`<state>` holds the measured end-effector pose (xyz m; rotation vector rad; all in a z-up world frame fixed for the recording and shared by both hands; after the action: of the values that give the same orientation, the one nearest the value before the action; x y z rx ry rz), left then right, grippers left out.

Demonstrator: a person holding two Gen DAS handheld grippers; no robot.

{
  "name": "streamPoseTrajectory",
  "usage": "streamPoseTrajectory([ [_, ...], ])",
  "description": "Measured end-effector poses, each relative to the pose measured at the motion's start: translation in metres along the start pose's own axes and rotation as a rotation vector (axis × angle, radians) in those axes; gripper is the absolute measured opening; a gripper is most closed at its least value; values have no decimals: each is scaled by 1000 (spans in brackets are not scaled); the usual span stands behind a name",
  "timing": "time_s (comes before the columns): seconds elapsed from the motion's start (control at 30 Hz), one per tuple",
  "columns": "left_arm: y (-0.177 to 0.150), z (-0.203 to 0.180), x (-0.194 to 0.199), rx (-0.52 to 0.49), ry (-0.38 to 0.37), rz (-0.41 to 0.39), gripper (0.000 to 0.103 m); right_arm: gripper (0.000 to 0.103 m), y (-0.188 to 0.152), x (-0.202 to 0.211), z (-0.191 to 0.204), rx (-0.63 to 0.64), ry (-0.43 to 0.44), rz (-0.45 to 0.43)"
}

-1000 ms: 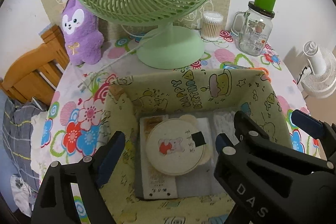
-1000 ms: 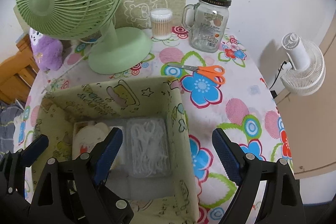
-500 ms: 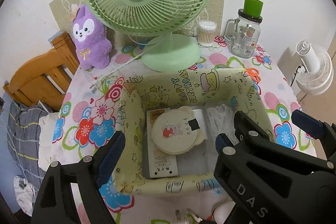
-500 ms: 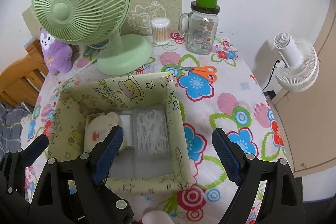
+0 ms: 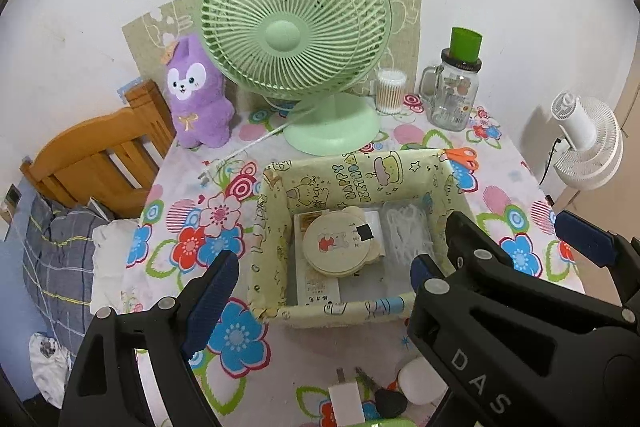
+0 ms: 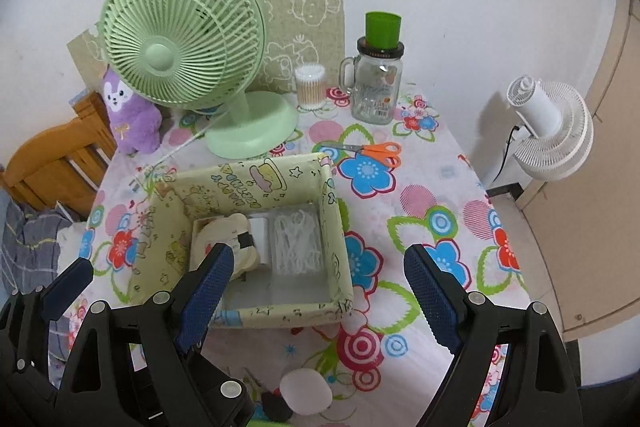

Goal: Organize rigid objects
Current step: 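Withdraw both tools from the fabric box toward the remaining items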

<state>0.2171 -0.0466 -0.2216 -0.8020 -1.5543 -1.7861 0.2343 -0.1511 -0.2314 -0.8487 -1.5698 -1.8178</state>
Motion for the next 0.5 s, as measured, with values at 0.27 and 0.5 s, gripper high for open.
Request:
streamPoseTrajectory([
  [0.27, -12, 4, 25, 22, 4, -9, 89, 89, -8, 26, 4, 39, 11, -20],
  [0.5, -27, 3, 40, 35, -21, 1, 89, 89, -21, 41, 9, 56, 31, -9],
])
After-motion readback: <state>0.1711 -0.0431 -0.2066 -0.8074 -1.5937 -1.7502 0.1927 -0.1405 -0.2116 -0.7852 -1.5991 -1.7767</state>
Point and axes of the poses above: each gripper's, at about its wrist camera, not at the fingertips, and x roughly against the way its jaws point, z to its left, y to its top, the point moved 9 cm from there along -x, roughly the way its jaws point, and after that the axes turned 3 degrees about -x, right-handed, at the moved point
